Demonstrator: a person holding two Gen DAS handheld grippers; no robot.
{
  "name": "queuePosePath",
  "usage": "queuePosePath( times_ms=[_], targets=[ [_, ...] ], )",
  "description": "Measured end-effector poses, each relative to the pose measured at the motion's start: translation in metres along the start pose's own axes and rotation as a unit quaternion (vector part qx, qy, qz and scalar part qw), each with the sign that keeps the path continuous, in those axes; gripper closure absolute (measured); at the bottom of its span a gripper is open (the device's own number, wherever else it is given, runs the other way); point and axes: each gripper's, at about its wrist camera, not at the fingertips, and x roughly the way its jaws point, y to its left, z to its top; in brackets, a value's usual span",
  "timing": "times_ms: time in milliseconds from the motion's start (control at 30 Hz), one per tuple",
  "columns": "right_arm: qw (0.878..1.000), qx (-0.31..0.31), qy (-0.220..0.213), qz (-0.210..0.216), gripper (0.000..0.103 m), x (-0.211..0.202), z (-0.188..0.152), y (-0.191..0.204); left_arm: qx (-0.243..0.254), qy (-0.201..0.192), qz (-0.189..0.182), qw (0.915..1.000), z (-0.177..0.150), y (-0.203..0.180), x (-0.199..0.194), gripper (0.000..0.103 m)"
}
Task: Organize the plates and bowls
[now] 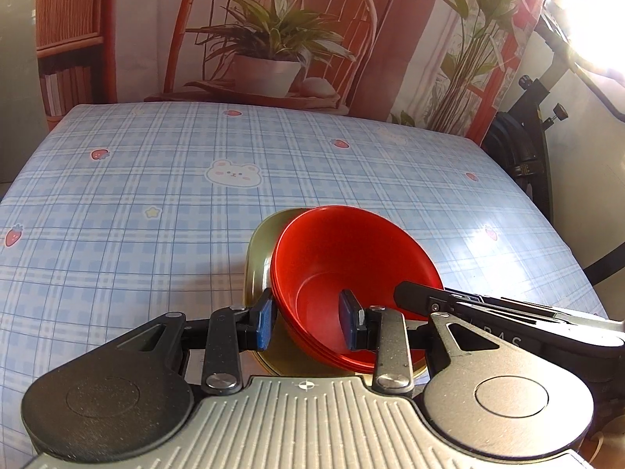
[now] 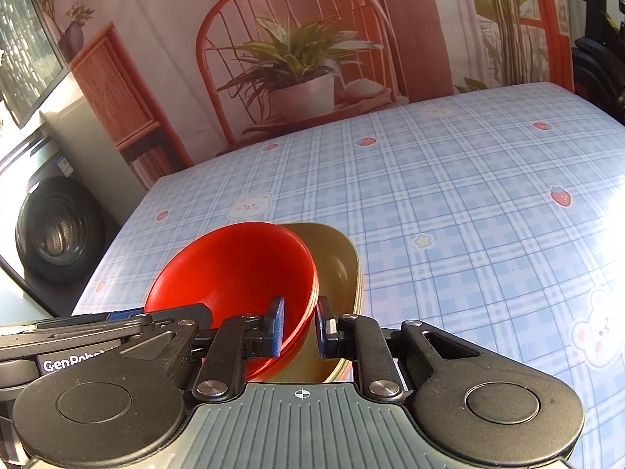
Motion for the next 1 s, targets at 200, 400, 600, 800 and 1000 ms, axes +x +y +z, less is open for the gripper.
queuePosePath(
  times_ms=[200, 400, 600, 800, 1000],
  targets=[
    [1.0, -0.007, -0.005, 0.003, 0.087, -0.003, -0.002, 0.002, 0.002, 0.001, 0.011, 0.9999, -0.002, 0.0, 0.0, 0.068],
    [1.0, -0.015, -0.017, 0.0, 0.085, -0.01, -0.003, 0.003, -0.001, -0.017, 0.025, 0.9996, -0.002, 0.001, -0.007, 0.068],
    [0.999, -0.029, -0.039, -0.009, 0.077, -0.02, -0.005, 0.003, -0.002, -0.042, 0.031, 0.9986, -0.005, -0.001, -0.019, 0.061],
    [0.998, -0.033, -0.052, -0.017, 0.072, -0.025, -0.004, 0.004, 0.002, -0.067, 0.036, 0.9971, -0.006, -0.003, -0.031, 0.056],
    [0.996, -0.034, -0.085, -0.024, 0.06, -0.041, 0.004, 0.007, 0.01, -0.101, 0.058, 0.9931, 0.001, -0.007, -0.053, 0.042]
  ],
)
